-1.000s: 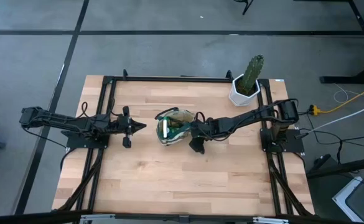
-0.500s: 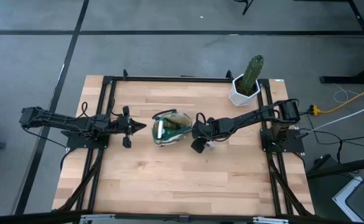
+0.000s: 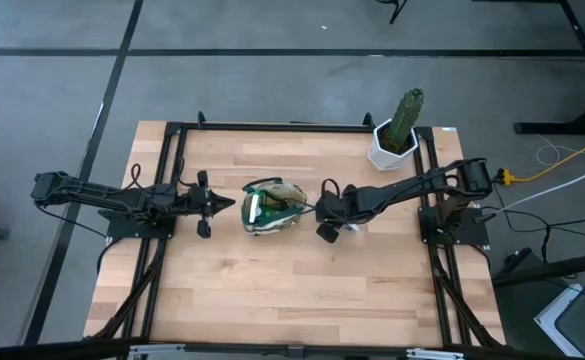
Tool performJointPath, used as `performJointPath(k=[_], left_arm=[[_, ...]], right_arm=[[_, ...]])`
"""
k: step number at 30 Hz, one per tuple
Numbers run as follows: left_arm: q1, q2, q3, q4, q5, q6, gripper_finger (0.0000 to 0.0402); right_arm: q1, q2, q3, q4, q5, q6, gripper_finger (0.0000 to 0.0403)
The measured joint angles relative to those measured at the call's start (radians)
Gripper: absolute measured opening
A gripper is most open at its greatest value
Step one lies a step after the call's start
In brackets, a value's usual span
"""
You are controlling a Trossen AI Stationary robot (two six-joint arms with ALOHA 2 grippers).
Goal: Pick & Place Garden tools in Gardening bag
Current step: Put the trowel into the gardening bag
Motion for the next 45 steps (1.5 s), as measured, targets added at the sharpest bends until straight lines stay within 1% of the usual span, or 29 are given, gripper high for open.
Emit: performJointPath(k=[5, 14, 20, 25, 29, 35, 39, 41, 45], left_arm=[[0.000, 0.000, 0.000, -0.009, 0.000, 0.000, 0.0004], [0.000, 0.000, 0.000, -0.013, 0.000, 0.000, 0.0004], [0.000, 0.000, 0.000, -0.014, 0.000, 0.000, 0.0004], [0.000, 0.000, 0.000, -0.014, 0.000, 0.000, 0.0004], [0.000, 0.000, 0.000, -0.014, 0.000, 0.000, 0.0004], [0.000, 0.000, 0.000, -0.015, 0.000, 0.000, 0.0004], [0.000, 0.000, 0.000, -0.014, 0.000, 0.000, 0.0004], [0.000, 0.000, 0.000, -0.014, 0.000, 0.000, 0.0004], [0.000, 0.000, 0.000, -0.014, 0.000, 0.000, 0.0004]], right_arm=[[0.000, -0.077, 0.000, -0.056, 0.068, 0.007, 0.0067], [-0.002, -0.226, 0.001, -0.046, 0.227, 0.006, 0.0067], [-0.002, -0.277, 0.001, -0.001, 0.335, -0.007, 0.0066], [-0.003, -0.279, 0.002, 0.102, 0.432, -0.059, 0.0066], [-0.012, -0.279, 0.002, 0.231, 0.439, -0.141, 0.0066], [-0.011, -0.279, 0.002, 0.506, 0.423, -0.301, 0.0066], [-0.004, -0.279, 0.002, 0.644, 0.420, -0.379, 0.0066], [0.000, -0.279, 0.002, 0.707, 0.397, -0.415, 0.0066], [0.001, -0.279, 0.002, 0.814, 0.319, -0.447, 0.0066]])
